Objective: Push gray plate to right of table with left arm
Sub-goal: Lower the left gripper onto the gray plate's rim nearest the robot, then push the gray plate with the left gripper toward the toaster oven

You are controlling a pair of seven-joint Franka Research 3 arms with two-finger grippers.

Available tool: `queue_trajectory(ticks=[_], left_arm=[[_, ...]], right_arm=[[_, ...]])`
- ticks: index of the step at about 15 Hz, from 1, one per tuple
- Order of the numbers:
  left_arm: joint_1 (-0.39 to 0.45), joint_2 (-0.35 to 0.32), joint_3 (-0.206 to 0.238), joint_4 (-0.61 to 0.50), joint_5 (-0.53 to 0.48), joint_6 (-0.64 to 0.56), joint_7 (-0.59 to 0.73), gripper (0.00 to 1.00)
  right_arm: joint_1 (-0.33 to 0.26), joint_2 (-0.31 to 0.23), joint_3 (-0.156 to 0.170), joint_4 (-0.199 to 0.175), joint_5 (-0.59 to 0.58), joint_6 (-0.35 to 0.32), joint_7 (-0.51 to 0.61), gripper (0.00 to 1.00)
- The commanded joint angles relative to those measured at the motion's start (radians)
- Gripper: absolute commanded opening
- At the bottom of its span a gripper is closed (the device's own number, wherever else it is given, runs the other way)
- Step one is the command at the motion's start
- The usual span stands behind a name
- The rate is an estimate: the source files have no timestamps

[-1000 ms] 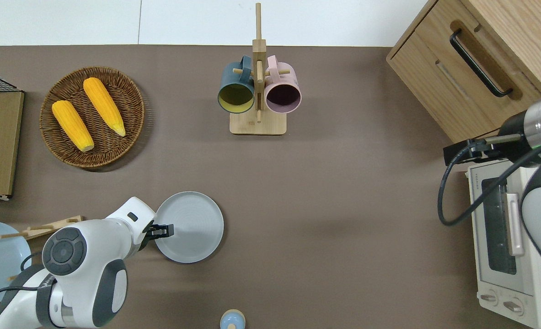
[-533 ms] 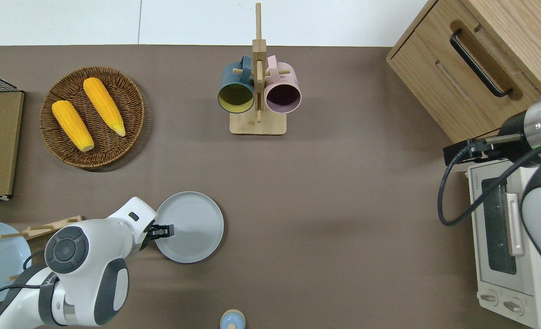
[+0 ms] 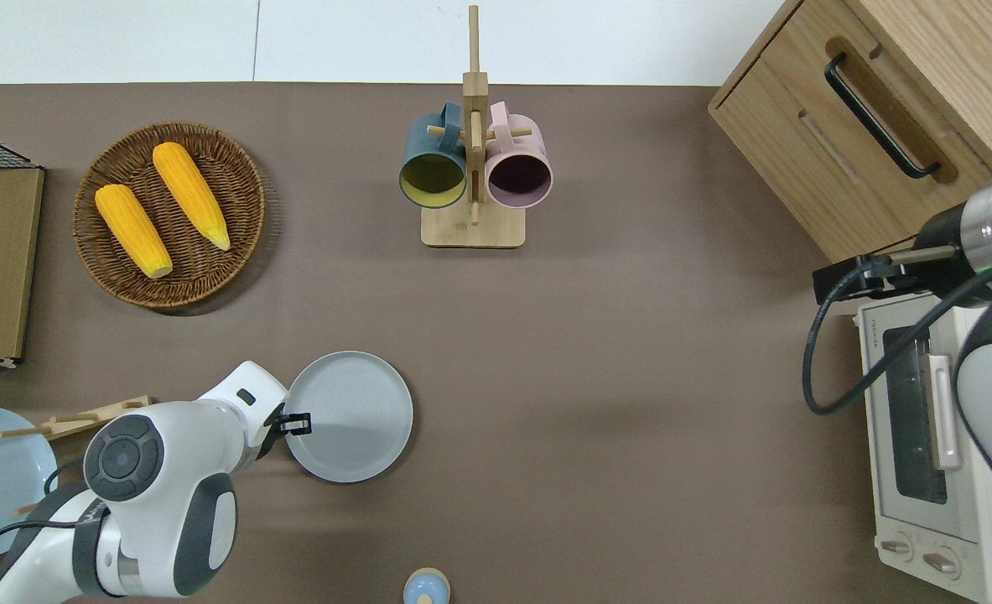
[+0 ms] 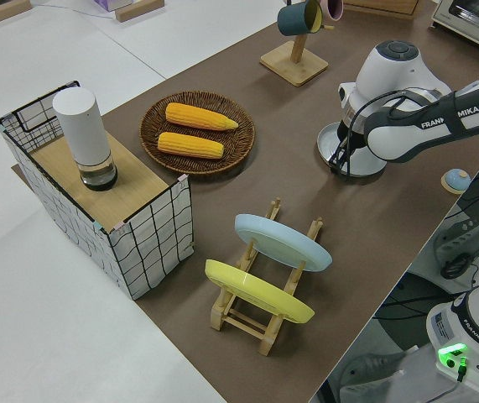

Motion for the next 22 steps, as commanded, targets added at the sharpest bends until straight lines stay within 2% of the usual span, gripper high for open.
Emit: queue_trajectory(ticks=[1, 8, 13, 20, 22], left_arm=[[-0.003, 0.0, 0.006, -0.015, -0.002, 0.027, -0.004, 0.0], [-0.035, 0.018, 0.004, -0.01, -0.002, 0.039, -0.051, 0.0], [-0.147, 0.04, 0.004, 0.008, -0.002, 0.05, -0.201, 0.0], [-0.325, 0.112, 0.004, 0.077, 0.001, 0.091, -0.454, 0.0], [-0.37, 0.135, 0.004, 0.108, 0.035, 0.091, -0.531, 0.0]], right_arm=[[-0.001, -0.006, 0.0, 0.001, 0.007, -0.01, 0.003, 0.983], [-0.001, -0.006, 0.0, 0.001, 0.007, -0.01, 0.003, 0.983], [-0.001, -0.006, 0.0, 0.001, 0.007, -0.01, 0.005, 0.983], [-0.001, -0.006, 0.0, 0.001, 0.007, -0.01, 0.003, 0.983], [-0.001, -0.006, 0.0, 0.001, 0.007, -0.01, 0.003, 0.983]])
